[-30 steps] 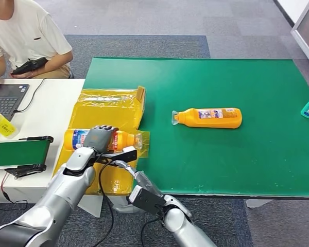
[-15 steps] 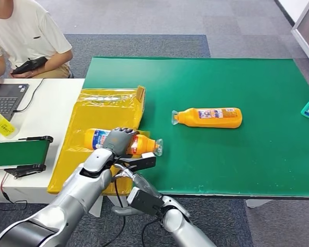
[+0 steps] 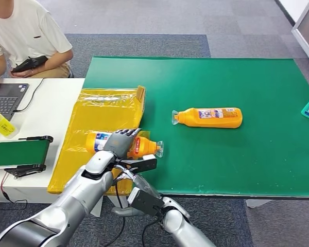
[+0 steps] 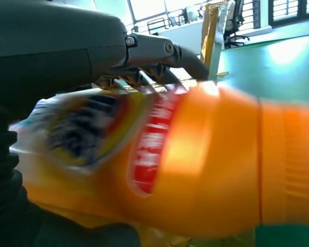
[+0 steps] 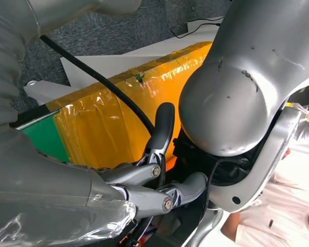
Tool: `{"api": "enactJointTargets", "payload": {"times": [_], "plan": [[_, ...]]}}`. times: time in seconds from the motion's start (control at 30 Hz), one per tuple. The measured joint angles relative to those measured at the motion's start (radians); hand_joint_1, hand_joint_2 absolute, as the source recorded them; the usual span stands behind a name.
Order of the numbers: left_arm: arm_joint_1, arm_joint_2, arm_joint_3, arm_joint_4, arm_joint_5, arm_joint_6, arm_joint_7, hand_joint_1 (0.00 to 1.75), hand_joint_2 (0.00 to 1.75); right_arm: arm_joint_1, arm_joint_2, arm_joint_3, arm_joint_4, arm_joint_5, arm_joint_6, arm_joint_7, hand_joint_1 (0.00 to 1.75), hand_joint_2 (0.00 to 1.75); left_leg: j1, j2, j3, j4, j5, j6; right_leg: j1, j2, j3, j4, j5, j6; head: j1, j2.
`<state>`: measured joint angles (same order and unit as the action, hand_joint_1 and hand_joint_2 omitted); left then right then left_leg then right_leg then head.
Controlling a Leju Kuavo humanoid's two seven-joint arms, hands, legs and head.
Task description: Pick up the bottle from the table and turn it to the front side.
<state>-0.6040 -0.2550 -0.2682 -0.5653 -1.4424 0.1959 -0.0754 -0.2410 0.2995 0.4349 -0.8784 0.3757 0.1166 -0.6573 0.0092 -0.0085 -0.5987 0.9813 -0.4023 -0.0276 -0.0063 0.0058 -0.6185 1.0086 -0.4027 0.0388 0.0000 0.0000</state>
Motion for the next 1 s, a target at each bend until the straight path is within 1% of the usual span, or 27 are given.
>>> {"api": "enactJointTargets", "payload": {"times": [0.4, 0.87, 0.93, 1.0], "plan": [[-0.012, 0.011, -0.023, 0.014, -0.044, -0.005, 0.027, 0.00, 1.75, 0.000, 0.000, 0.000, 0.003, 0.000, 0.000, 0.000, 0.00, 1.75, 0.000, 0.000, 0.000, 0.000, 0.000, 0.000, 0.000, 0.000, 0.000, 0.000, 0.000, 0.000, 0.000, 0.000], [-0.018, 0.028, -0.024, 0.013, -0.001, 0.013, -0.007, 0.00, 1.75, 0.000, 0.000, -0.003, 0.008, 0.000, -0.007, -0.002, 0.00, 1.75, 0.000, 0.000, 0.000, 0.000, 0.000, 0.000, 0.000, 0.000, 0.000, 0.000, 0.000, 0.000, 0.000, 0.000], [-0.016, 0.031, -0.025, 0.001, -0.001, 0.020, -0.016, 0.00, 1.75, 0.000, 0.000, -0.003, 0.007, 0.000, -0.012, -0.002, 0.00, 1.75, 0.000, 0.000, 0.000, 0.000, 0.000, 0.000, 0.000, 0.000, 0.000, 0.000, 0.000, 0.000, 0.000, 0.000], [-0.004, 0.035, -0.028, -0.042, 0.006, 0.014, -0.028, 0.00, 1.75, 0.001, 0.000, -0.006, 0.005, 0.000, -0.021, -0.002, 0.00, 1.75, 0.000, 0.000, 0.000, 0.000, 0.000, 0.000, 0.000, 0.000, 0.000, 0.000, 0.000, 0.000, 0.000, 0.000]]}}
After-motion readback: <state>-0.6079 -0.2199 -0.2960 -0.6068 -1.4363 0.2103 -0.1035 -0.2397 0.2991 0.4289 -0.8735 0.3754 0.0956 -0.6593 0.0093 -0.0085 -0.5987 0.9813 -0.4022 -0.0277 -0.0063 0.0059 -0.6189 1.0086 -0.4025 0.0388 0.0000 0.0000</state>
